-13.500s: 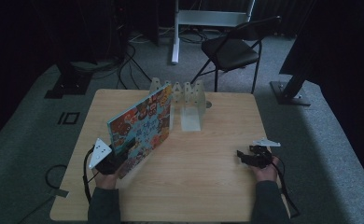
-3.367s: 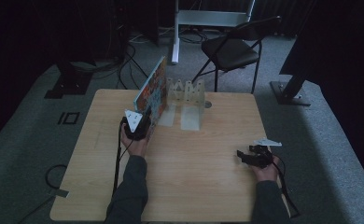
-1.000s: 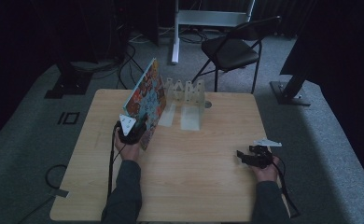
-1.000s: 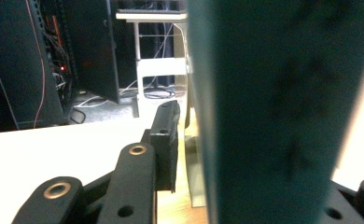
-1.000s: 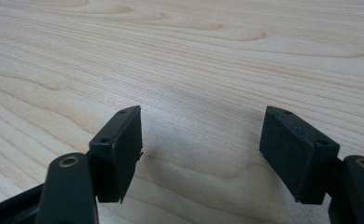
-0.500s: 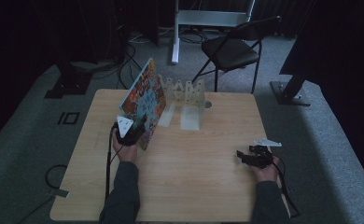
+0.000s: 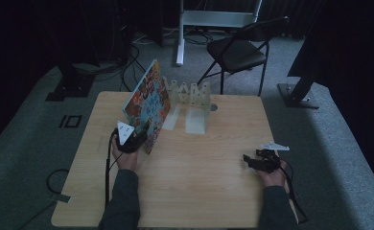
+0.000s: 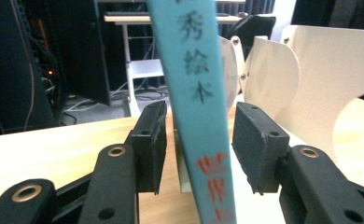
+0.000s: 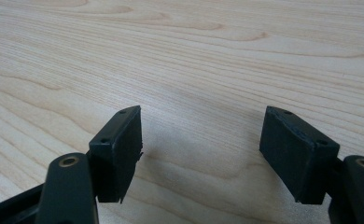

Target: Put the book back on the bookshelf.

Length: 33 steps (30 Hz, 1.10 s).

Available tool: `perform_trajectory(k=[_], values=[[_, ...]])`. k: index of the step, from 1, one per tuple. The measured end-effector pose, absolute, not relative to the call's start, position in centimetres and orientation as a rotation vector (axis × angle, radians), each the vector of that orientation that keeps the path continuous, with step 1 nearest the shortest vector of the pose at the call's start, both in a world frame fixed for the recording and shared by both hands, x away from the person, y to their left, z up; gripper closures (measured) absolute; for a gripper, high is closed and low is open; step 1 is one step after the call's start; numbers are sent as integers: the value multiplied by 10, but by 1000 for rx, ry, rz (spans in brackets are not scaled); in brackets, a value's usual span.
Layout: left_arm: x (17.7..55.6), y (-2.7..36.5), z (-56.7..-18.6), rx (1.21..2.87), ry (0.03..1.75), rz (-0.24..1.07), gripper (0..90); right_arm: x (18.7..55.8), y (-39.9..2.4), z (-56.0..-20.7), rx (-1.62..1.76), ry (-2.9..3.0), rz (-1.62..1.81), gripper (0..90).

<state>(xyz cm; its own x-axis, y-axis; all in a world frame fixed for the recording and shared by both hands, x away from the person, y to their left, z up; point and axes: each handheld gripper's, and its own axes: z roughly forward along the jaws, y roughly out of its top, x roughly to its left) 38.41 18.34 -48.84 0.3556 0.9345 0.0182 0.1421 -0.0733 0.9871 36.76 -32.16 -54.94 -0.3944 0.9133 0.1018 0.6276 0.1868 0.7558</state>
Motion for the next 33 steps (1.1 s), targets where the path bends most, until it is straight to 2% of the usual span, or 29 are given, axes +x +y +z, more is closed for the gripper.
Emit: perform_trajectory(k=[16,33], values=[[362,189,-496,1594,1009,852,528,368,-322,-549,1451,2097,1052,295],[343,196,-523,1739,1027,787,525,368,-322,-549,1450,2096,1054,295]])
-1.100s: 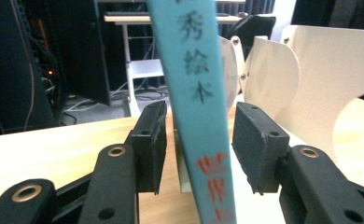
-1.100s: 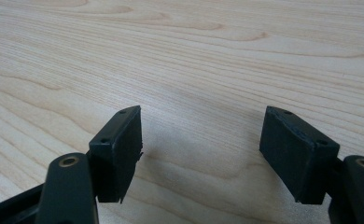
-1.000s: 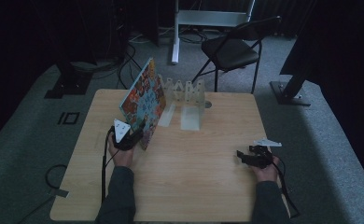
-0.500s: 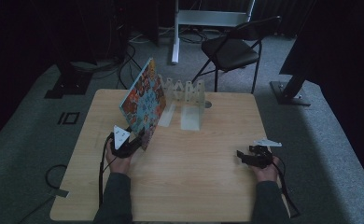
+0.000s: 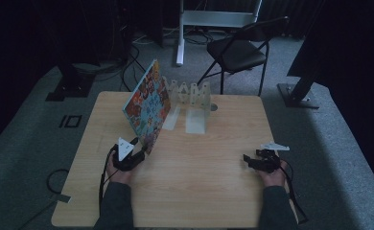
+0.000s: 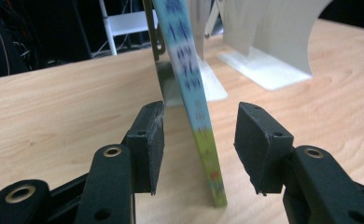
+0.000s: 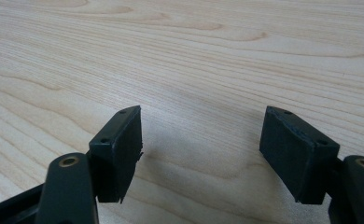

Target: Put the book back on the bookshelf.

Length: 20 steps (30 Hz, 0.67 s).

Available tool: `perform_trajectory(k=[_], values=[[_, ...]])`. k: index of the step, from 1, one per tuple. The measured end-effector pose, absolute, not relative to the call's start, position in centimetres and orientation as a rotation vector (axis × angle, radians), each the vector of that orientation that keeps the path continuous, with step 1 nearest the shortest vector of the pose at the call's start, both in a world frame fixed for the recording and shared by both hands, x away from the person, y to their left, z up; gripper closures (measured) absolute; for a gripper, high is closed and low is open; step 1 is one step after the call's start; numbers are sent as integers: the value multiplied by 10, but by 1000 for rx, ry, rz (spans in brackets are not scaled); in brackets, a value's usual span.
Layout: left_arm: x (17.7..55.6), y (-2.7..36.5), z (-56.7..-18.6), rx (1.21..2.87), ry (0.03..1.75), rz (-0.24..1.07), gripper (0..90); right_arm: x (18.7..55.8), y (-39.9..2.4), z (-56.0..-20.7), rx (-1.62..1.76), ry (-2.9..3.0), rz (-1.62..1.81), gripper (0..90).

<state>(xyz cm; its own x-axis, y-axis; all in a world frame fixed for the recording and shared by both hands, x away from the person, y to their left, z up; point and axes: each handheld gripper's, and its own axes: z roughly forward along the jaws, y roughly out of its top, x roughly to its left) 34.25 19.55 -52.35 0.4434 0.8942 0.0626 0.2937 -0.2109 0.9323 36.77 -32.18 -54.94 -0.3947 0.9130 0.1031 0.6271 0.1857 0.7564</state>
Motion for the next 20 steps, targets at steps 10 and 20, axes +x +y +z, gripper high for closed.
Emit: perform_trajectory(k=[10,20], values=[[331,197,-535,1814,1039,723,527,368,-322,-549,1452,2095,1057,294],[329,193,-538,1857,1029,706,526,367,-322,-549,1455,2096,1060,294]])
